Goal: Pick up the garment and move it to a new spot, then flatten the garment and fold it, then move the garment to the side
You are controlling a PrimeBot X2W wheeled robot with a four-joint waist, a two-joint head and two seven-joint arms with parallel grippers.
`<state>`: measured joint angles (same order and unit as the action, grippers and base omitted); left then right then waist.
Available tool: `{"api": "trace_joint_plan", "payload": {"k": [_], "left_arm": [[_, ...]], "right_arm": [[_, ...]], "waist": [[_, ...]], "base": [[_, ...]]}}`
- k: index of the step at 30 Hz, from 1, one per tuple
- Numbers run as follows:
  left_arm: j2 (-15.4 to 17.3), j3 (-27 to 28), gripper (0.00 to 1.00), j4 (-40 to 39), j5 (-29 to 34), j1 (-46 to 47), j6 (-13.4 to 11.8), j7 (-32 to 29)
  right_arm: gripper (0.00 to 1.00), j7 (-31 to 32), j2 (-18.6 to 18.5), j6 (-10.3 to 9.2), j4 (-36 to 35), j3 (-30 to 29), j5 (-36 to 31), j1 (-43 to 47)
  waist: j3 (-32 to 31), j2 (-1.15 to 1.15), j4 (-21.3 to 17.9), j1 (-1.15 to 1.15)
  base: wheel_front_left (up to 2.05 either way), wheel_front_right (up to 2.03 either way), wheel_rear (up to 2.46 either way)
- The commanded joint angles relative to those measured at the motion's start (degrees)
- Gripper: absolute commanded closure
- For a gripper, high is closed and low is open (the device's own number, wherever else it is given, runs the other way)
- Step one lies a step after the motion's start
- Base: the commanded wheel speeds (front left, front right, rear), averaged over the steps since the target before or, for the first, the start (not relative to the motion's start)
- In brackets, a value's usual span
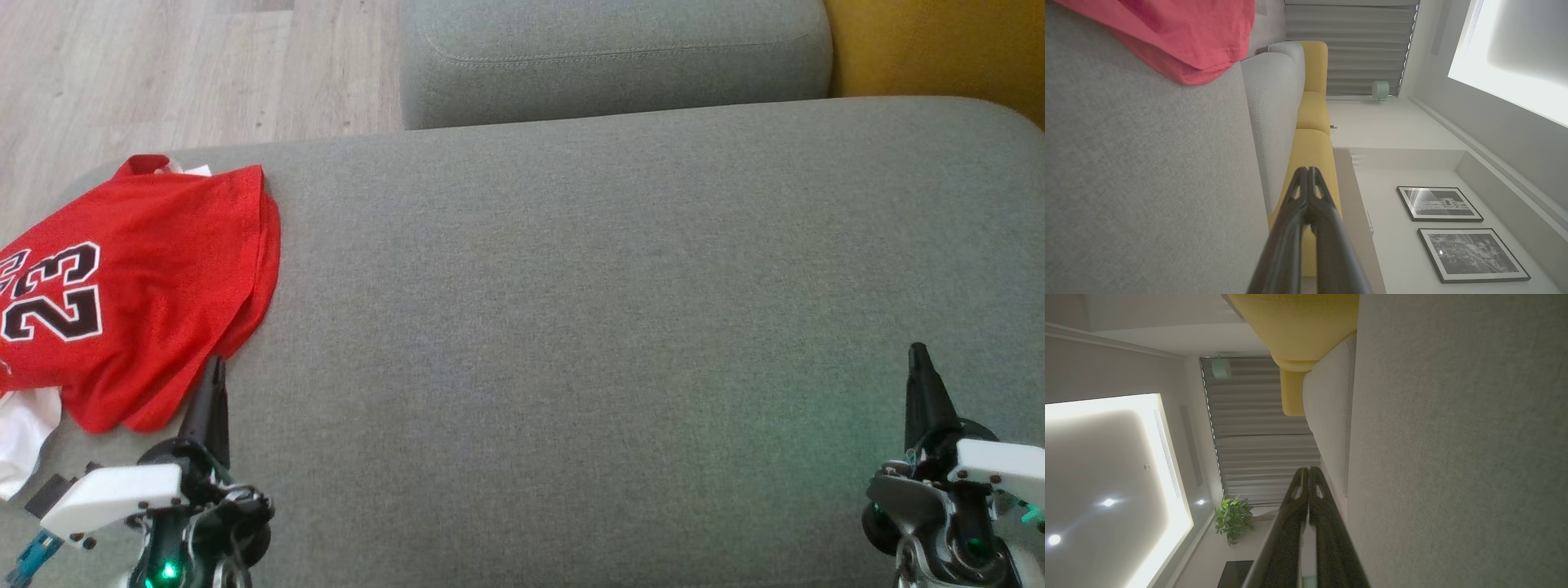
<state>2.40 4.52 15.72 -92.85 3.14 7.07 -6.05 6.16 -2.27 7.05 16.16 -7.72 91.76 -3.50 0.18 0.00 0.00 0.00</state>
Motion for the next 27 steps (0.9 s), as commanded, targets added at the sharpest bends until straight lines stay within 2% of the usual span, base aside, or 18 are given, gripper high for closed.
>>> {"api": "trace_joint_plan", "payload": {"k": [1, 10, 11, 27], "left_arm": [[0.5, 2.1, 1.00, -1.7, 0.7, 3.1, 0.4, -0.5], [0.5, 2.1, 1.00, -1.7, 0.7, 3.1, 0.4, -0.5], [0.0, 0.0, 0.00, 0.0, 0.0, 0.0, 0.0, 0.0], [0.0, -1.8, 0.00, -1.1, 1.9, -1.1, -0.8, 2.5]], "right_arm": [[1.00, 0.3, -0.6, 0.44, -2.1, 1.2, 0.4, -2.7], [1.00, 0.3, -0.6, 0.44, -2.1, 1.2, 0.4, -2.7], [0.00, 0.0, 0.0, 0.00, 0.0, 0.0, 0.0, 0.0], [0.00, -2.5, 0.0, 0.03, -0.3, 1.7, -2.9, 1.1]], "waist": [[0.0, 0.00, 0.0, 0.00], [0.0, 0.00, 0.0, 0.00], [0.0, 0.00, 0.0, 0.00], [0.0, 0.00, -0.3, 0.00]], "base": [[0.00, 0.00, 0.00], [0.00, 0.00, 0.00], [0.00, 0.00, 0.00], [0.00, 0.00, 0.00]]}}
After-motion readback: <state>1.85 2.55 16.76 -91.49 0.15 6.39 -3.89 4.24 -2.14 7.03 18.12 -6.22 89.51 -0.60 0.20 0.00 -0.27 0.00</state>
